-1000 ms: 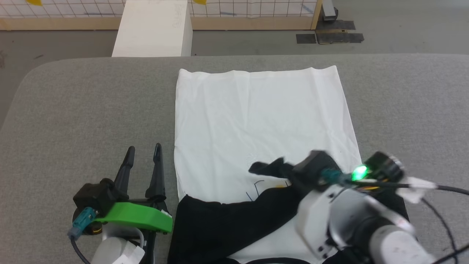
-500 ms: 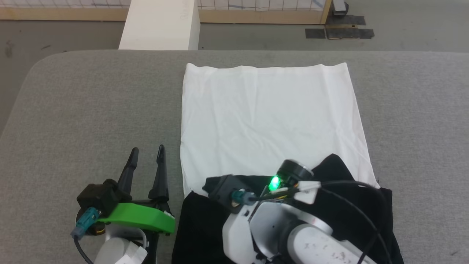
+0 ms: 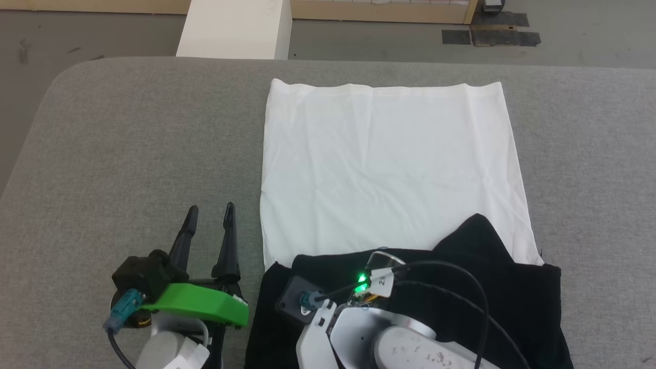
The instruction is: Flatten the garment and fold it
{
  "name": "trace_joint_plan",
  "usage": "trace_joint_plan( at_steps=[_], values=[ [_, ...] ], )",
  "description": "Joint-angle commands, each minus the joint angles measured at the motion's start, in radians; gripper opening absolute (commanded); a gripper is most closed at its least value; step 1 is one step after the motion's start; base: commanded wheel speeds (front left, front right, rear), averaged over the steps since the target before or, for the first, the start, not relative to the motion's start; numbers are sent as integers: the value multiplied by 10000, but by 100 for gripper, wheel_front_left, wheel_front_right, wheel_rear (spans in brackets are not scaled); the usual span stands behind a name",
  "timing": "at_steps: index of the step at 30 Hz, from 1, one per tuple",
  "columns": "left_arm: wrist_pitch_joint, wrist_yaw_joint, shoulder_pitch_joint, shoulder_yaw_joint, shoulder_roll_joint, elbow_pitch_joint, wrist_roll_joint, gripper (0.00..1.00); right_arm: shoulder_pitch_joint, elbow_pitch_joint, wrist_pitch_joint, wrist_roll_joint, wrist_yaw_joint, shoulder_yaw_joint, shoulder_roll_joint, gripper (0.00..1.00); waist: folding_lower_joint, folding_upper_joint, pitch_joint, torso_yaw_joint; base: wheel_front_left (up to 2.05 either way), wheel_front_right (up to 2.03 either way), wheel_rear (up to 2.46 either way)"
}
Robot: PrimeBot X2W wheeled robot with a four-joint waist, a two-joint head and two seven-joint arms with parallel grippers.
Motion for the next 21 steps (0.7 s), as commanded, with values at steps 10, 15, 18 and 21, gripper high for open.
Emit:
trace_joint_plan(
  at_steps=[10,15,18,21],
  values=[
    [-36,-118,-103,7,-138,189,169,100,-276,638,-751,1580,-15,511,60,93,0,83,-191,22,0,0,0],
    [-36,-145,38,42,-152,277,181,100,-115,181,-1394,2476,-15,-54,61,100,0,83,-456,-149,0,0,0],
    [-36,-146,160,115,-118,317,184,100,-11,-473,-1957,2899,-15,-736,61,100,0,83,-668,-344,0,0,0],
    [-36,-113,292,170,-52,324,209,100,154,-1306,-2680,2840,-15,-1834,61,100,0,83,-867,-586,0,0,0]
  ],
)
